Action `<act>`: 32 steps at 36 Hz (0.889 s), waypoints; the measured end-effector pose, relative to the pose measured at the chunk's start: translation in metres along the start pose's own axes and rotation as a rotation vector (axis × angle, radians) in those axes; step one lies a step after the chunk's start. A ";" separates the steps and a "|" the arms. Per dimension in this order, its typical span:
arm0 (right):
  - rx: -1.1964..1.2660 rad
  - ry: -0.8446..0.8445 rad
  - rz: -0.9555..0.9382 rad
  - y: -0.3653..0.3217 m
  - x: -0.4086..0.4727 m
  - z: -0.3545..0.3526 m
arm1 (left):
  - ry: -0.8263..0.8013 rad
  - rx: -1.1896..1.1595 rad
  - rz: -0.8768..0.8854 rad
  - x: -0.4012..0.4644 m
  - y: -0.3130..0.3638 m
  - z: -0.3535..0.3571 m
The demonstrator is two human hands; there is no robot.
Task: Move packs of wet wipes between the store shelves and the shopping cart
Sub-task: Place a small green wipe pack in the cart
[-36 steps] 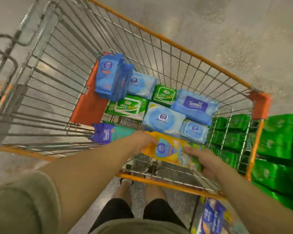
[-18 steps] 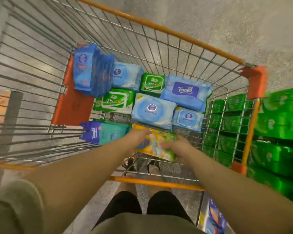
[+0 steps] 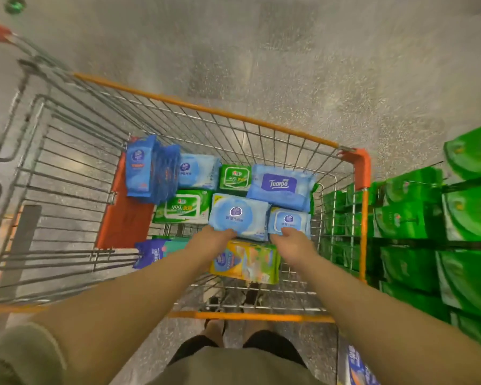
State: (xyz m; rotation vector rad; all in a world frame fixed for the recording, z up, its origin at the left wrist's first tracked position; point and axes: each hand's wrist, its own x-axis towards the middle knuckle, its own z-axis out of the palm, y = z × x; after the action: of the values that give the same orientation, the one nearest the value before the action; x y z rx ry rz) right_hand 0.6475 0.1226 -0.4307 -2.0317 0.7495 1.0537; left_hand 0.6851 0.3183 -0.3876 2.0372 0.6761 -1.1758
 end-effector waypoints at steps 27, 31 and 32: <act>-0.306 0.699 -0.266 -0.058 -0.228 -0.174 | 0.218 0.868 0.960 -0.171 0.153 -0.115; -0.272 0.797 -0.239 -0.055 -0.267 -0.170 | 0.207 0.921 1.065 -0.203 0.164 -0.125; -0.267 0.818 -0.227 -0.053 -0.278 -0.168 | 0.209 0.937 1.090 -0.211 0.166 -0.125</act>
State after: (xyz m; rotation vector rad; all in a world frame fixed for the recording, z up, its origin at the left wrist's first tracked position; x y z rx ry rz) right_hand 0.6219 0.0638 -0.1084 -2.7285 0.7599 0.1592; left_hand 0.7737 0.2877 -0.1065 2.6414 -1.0433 -0.5983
